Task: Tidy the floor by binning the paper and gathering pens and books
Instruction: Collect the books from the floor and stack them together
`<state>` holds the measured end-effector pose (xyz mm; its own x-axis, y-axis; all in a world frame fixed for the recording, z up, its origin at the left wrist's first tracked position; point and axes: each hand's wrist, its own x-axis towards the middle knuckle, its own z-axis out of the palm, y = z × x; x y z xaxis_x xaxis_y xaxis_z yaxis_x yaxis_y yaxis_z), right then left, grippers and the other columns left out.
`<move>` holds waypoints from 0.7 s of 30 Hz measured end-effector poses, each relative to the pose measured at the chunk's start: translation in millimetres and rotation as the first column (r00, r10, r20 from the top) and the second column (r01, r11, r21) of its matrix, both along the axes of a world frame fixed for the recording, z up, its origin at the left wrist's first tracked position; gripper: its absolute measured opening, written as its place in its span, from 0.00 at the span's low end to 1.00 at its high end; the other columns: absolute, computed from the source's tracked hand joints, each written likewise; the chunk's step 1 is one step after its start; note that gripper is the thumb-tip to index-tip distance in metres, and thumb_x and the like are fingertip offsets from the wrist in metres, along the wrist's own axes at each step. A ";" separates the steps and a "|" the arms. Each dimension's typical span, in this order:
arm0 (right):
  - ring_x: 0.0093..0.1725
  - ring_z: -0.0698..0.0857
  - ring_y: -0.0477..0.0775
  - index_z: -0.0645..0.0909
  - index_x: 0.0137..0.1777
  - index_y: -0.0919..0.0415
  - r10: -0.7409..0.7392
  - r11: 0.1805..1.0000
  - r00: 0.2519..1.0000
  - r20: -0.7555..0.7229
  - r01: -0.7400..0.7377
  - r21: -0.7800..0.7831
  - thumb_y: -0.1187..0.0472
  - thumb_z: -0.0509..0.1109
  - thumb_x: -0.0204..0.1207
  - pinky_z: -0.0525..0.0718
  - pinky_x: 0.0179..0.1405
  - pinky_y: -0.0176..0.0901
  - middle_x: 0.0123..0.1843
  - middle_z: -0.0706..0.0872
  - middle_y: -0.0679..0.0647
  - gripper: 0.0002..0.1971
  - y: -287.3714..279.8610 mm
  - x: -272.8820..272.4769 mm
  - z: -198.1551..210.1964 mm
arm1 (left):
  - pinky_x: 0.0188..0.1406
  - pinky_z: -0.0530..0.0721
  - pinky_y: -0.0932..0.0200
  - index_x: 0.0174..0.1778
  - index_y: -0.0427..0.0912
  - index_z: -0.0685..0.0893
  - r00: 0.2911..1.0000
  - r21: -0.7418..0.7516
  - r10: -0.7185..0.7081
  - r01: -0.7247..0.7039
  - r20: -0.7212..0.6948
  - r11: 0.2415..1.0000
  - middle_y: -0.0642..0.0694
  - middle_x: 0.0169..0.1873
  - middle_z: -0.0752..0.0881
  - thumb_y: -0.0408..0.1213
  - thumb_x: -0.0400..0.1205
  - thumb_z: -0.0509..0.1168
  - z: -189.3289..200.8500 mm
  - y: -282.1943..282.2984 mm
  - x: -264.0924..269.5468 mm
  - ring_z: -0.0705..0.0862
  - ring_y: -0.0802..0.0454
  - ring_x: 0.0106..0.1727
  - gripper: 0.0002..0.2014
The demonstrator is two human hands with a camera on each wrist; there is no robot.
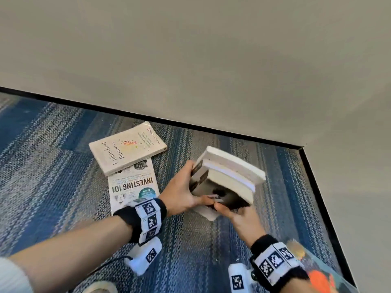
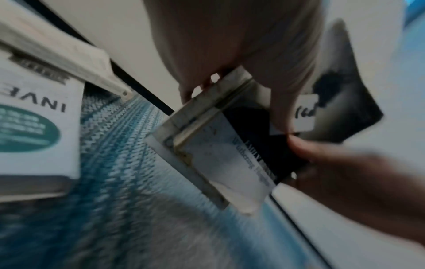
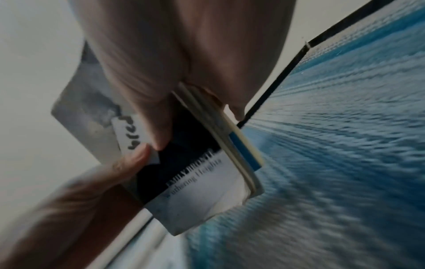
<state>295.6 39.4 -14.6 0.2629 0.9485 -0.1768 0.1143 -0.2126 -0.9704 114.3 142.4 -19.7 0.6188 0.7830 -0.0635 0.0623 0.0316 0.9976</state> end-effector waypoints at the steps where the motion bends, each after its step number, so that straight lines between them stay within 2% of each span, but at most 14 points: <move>1: 0.66 0.83 0.50 0.73 0.67 0.50 0.034 0.997 0.998 0.061 -0.030 -0.067 0.55 0.85 0.61 0.79 0.70 0.45 0.63 0.86 0.50 0.35 -3.8 -0.6 -6.7 | 0.69 0.80 0.45 0.68 0.51 0.68 0.999 -0.002 -0.021 0.021 -0.027 1.000 0.52 0.64 0.83 0.43 0.65 0.84 -12.6 -4.3 -4.2 0.82 0.57 0.67 0.41; 3: 0.67 0.81 0.48 0.69 0.63 0.42 0.118 0.983 0.974 0.193 -0.088 -0.158 0.56 0.81 0.67 0.77 0.72 0.49 0.64 0.83 0.48 0.29 -8.3 -4.7 -17.8 | 0.74 0.76 0.49 0.70 0.53 0.64 0.995 0.009 -0.031 0.032 -0.090 0.999 0.55 0.66 0.80 0.43 0.68 0.82 -32.4 -12.0 -13.9 0.78 0.61 0.71 0.41; 4: 0.67 0.81 0.47 0.69 0.63 0.41 0.138 0.981 0.963 0.233 -0.101 -0.163 0.52 0.81 0.67 0.76 0.72 0.51 0.64 0.82 0.47 0.29 -8.1 -7.4 -20.8 | 0.75 0.74 0.53 0.72 0.52 0.62 0.993 0.021 -0.030 0.033 -0.116 0.999 0.56 0.66 0.80 0.43 0.69 0.81 -36.9 -13.9 -17.7 0.77 0.63 0.71 0.41; 7: 0.65 0.81 0.43 0.65 0.68 0.46 0.101 0.985 0.972 0.215 -0.067 -0.157 0.39 0.79 0.57 0.77 0.72 0.51 0.64 0.82 0.46 0.41 -1.1 -17.2 -18.8 | 0.71 0.72 0.64 0.72 0.49 0.60 0.971 0.081 -0.057 0.078 -0.230 0.994 0.61 0.62 0.76 0.45 0.74 0.77 -39.4 -10.5 -26.7 0.77 0.65 0.66 0.39; 9: 0.63 0.82 0.42 0.66 0.68 0.48 0.062 0.990 0.969 0.240 -0.029 -0.138 0.36 0.81 0.53 0.78 0.70 0.52 0.62 0.83 0.45 0.44 3.5 -15.9 -18.8 | 0.70 0.74 0.61 0.73 0.48 0.58 0.933 0.143 -0.068 0.126 -0.353 0.982 0.58 0.63 0.76 0.48 0.76 0.75 -37.8 -6.0 -28.4 0.77 0.60 0.65 0.38; 11: 0.62 0.84 0.44 0.72 0.65 0.46 0.059 0.992 0.966 0.251 -0.029 -0.120 0.39 0.84 0.54 0.80 0.69 0.52 0.59 0.86 0.46 0.40 5.7 -12.9 -15.7 | 0.70 0.76 0.56 0.75 0.48 0.57 0.899 0.177 -0.067 0.158 -0.433 0.971 0.53 0.67 0.77 0.52 0.76 0.74 -38.3 -1.9 -30.9 0.78 0.57 0.66 0.39; 12: 0.61 0.85 0.44 0.74 0.65 0.47 0.073 0.993 0.963 0.261 -0.045 -0.113 0.44 0.85 0.55 0.81 0.67 0.52 0.59 0.87 0.47 0.37 5.2 -11.0 -14.5 | 0.69 0.77 0.54 0.75 0.47 0.57 0.880 0.177 -0.077 0.179 -0.468 0.968 0.51 0.68 0.77 0.53 0.75 0.74 -37.4 -0.2 -31.4 0.79 0.55 0.66 0.40; 14: 0.61 0.86 0.45 0.74 0.68 0.52 0.067 0.993 0.961 0.270 -0.039 -0.107 0.54 0.86 0.55 0.82 0.64 0.46 0.59 0.88 0.47 0.40 5.8 -9.8 -13.5 | 0.69 0.77 0.47 0.76 0.47 0.58 0.839 0.195 -0.103 0.240 -0.534 0.951 0.46 0.69 0.78 0.55 0.73 0.75 -36.7 5.6 -36.5 0.79 0.49 0.67 0.43; 16: 0.56 0.87 0.46 0.75 0.66 0.54 0.005 0.995 0.962 0.272 0.022 -0.094 0.58 0.88 0.51 0.82 0.57 0.45 0.54 0.89 0.47 0.41 6.3 -11.5 -8.3 | 0.72 0.73 0.42 0.77 0.46 0.62 0.739 0.265 -0.055 0.309 -0.672 0.913 0.44 0.71 0.76 0.56 0.71 0.76 -31.2 14.0 -45.2 0.77 0.45 0.70 0.44; 17: 0.52 0.87 0.47 0.79 0.61 0.54 -0.036 0.993 0.953 0.302 0.067 -0.092 0.59 0.89 0.50 0.82 0.53 0.45 0.50 0.89 0.46 0.36 6.5 -13.9 -1.0 | 0.74 0.71 0.41 0.76 0.45 0.64 0.665 0.322 0.036 0.312 -0.746 0.894 0.44 0.72 0.75 0.56 0.71 0.76 -29.1 19.7 -50.8 0.75 0.44 0.71 0.42; 18: 0.48 0.88 0.49 0.82 0.55 0.56 -0.063 0.991 0.942 0.329 0.099 -0.094 0.58 0.89 0.52 0.83 0.49 0.47 0.46 0.90 0.47 0.30 8.6 -15.3 3.0 | 0.73 0.71 0.41 0.75 0.43 0.66 0.580 0.391 0.184 0.256 -0.793 0.884 0.43 0.71 0.75 0.56 0.73 0.74 -27.2 26.1 -62.4 0.74 0.43 0.70 0.39; 20: 0.43 0.88 0.53 0.85 0.47 0.60 -0.122 0.979 0.937 0.326 0.168 -0.118 0.58 0.87 0.57 0.84 0.42 0.48 0.42 0.91 0.53 0.20 12.0 -10.3 10.3 | 0.64 0.77 0.44 0.67 0.39 0.71 0.367 0.481 0.445 0.006 -0.816 0.877 0.41 0.64 0.76 0.58 0.76 0.70 -25.3 38.3 -87.5 0.77 0.41 0.65 0.32; 21: 0.41 0.87 0.54 0.86 0.45 0.62 -0.152 0.970 0.939 0.309 0.202 -0.137 0.59 0.86 0.58 0.84 0.40 0.48 0.42 0.91 0.56 0.17 12.8 -8.3 10.4 | 0.61 0.79 0.45 0.65 0.37 0.71 0.272 0.461 0.489 -0.163 -0.829 0.872 0.40 0.61 0.77 0.60 0.76 0.69 -28.6 42.3 -103.2 0.78 0.40 0.63 0.33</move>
<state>287.4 52.1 -4.2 0.4876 0.8461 -0.2153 0.3353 -0.4092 -0.8486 11.1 184.7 -48.2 -0.0190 0.9849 -0.1722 0.9579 0.0673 0.2793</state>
